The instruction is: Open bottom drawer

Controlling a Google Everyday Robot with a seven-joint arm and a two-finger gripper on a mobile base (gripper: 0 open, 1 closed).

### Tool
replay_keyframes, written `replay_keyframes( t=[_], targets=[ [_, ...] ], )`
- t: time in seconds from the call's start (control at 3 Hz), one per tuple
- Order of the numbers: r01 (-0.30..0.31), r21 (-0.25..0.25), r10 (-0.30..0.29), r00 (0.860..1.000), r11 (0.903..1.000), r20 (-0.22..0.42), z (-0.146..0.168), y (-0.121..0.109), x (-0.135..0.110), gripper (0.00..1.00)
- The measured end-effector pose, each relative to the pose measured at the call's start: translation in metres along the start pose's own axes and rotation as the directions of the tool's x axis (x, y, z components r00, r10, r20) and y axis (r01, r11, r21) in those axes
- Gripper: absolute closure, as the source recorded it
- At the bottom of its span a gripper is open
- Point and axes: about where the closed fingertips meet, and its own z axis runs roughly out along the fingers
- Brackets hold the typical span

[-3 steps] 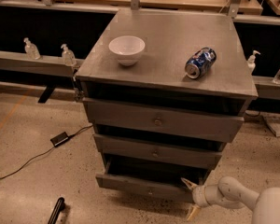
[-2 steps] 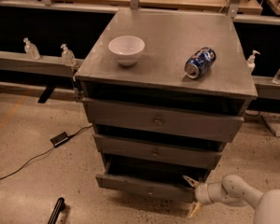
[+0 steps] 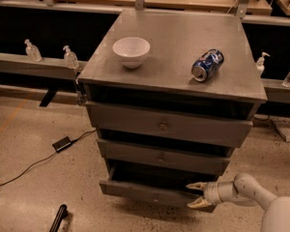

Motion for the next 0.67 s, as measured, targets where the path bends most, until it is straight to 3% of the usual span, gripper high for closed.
replay_keyframes(
  t=[0.33, 0.67],
  targets=[
    [0.001, 0.007, -0.001, 1.0, 1.0, 0.0, 0.009, -0.018, -0.006, 0.76],
    [0.01, 0.073, -0.008, 1.0, 0.9973, -0.021, 0.019, -0.032, 0.003, 1.0]
  ],
)
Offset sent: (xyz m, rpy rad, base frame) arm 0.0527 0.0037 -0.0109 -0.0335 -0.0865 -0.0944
